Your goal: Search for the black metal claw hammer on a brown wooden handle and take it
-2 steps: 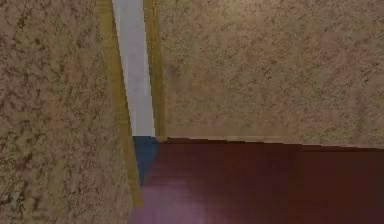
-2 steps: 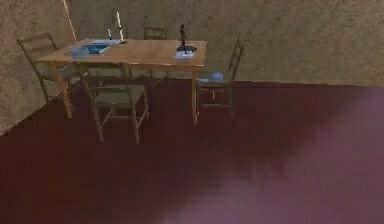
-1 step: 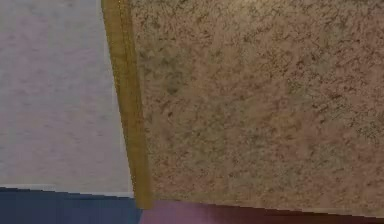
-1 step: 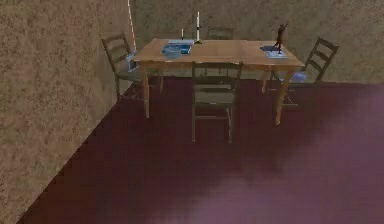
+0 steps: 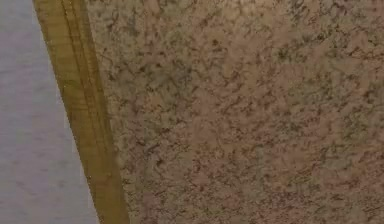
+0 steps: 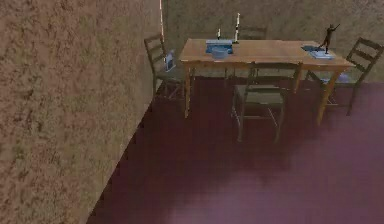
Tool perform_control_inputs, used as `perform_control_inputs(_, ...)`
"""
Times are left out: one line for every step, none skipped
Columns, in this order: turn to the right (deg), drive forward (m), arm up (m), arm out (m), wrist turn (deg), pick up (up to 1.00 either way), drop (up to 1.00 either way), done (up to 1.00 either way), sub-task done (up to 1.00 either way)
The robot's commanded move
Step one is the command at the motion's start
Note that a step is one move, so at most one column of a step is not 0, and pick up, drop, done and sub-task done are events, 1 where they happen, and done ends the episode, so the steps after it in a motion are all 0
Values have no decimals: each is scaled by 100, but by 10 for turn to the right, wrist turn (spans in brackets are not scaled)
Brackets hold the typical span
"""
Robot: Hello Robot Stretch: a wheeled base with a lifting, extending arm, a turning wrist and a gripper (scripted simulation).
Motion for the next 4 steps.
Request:
perform_control_inputs(-450,0,0,0,0,0,0,0,0)
perform_control_inputs(-210,0,0,0,0,0,0,0,0)
perform_control_inputs(0,20,0,0,0,0,0,0,0)
perform_control_inputs(-150,0,0,0,0,0,0,0,0)
